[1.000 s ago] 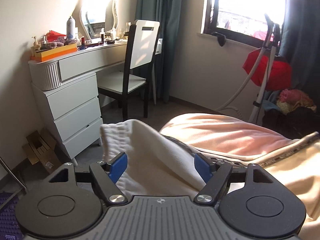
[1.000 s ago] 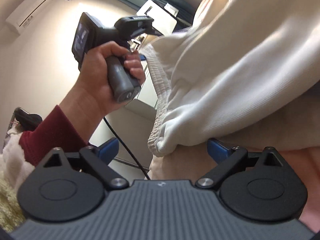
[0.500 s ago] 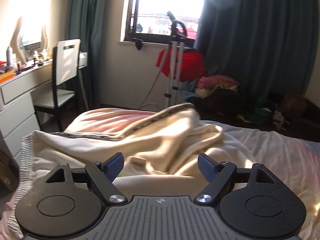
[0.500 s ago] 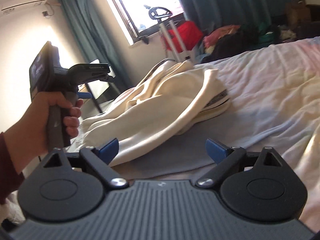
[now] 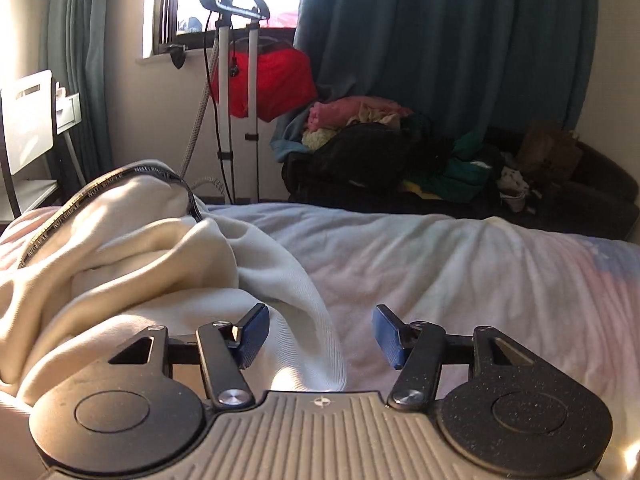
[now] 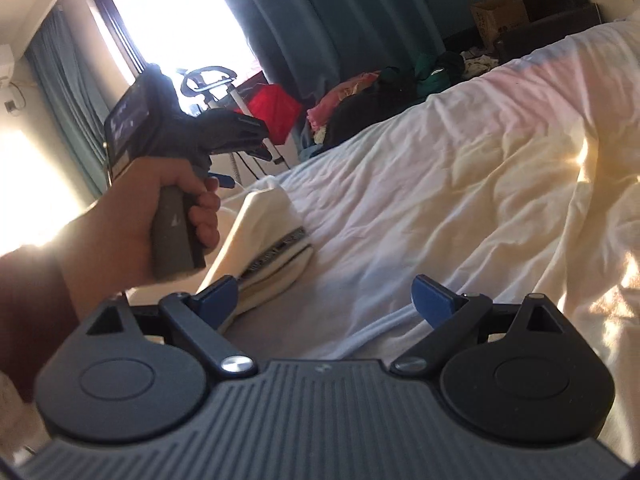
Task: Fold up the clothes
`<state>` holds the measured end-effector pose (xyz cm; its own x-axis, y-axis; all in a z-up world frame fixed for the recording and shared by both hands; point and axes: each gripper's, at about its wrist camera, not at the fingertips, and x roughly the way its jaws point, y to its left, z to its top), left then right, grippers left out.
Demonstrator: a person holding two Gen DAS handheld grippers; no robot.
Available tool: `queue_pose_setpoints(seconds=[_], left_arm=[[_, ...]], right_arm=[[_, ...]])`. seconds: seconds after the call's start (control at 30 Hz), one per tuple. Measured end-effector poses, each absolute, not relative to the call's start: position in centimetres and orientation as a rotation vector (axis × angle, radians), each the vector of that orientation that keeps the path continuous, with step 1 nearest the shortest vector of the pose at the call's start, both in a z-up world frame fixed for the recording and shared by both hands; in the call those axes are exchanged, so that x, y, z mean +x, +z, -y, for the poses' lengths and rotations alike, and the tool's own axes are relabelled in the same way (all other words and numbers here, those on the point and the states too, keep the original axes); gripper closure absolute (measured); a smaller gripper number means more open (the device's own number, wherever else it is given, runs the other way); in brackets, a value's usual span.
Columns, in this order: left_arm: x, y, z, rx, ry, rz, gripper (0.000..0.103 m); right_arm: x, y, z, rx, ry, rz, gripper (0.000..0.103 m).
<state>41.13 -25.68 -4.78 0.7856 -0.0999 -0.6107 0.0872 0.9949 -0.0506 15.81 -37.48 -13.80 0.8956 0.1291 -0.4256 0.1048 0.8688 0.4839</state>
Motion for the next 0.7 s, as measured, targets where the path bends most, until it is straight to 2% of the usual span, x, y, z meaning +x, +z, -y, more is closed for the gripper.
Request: queue_pose_setpoints(seconds=[0.03, 0.1, 0.17, 0.23, 0.4, 0.57, 0.7], left_arm=[[42.0, -5.6, 25.9, -0.017, -0.094, -0.67, 0.047], [43.0, -6.7, 26.3, -0.011, -0.068, -0.667, 0.059], [44.0, -7.6, 26.3, -0.016, -0.083, -0.706, 0.096], [44.0, -7.7, 26.1, 0.005, -0.109, -0.717, 0.097], [40.1, -4.7, 24.9, 0.064, -0.206, -0.621, 0.1], [32.1, -0.5, 21.9, 0.038, -0.302, -0.558, 0.1], [23.2, 0.6, 18.3, -0.007, -0.378, -0.527, 0.1]], right_arm=[[16.4, -14.5, 37.5, 0.532, 0.003, -0.476, 0.008], [17.5, -15.8, 37.7, 0.55, -0.017, -0.494, 0.008], [18.5, -17.1, 37.7, 0.567, -0.036, -0.51, 0.008], [19.1, -17.9, 37.4, 0.588, -0.055, -0.507, 0.009], [17.0, -17.9, 38.5, 0.712, -0.165, -0.348, 0.009], [16.0, -16.8, 39.0, 0.657, -0.191, -0.337, 0.009], [14.6, -15.2, 38.6, 0.61, -0.191, -0.295, 0.009]])
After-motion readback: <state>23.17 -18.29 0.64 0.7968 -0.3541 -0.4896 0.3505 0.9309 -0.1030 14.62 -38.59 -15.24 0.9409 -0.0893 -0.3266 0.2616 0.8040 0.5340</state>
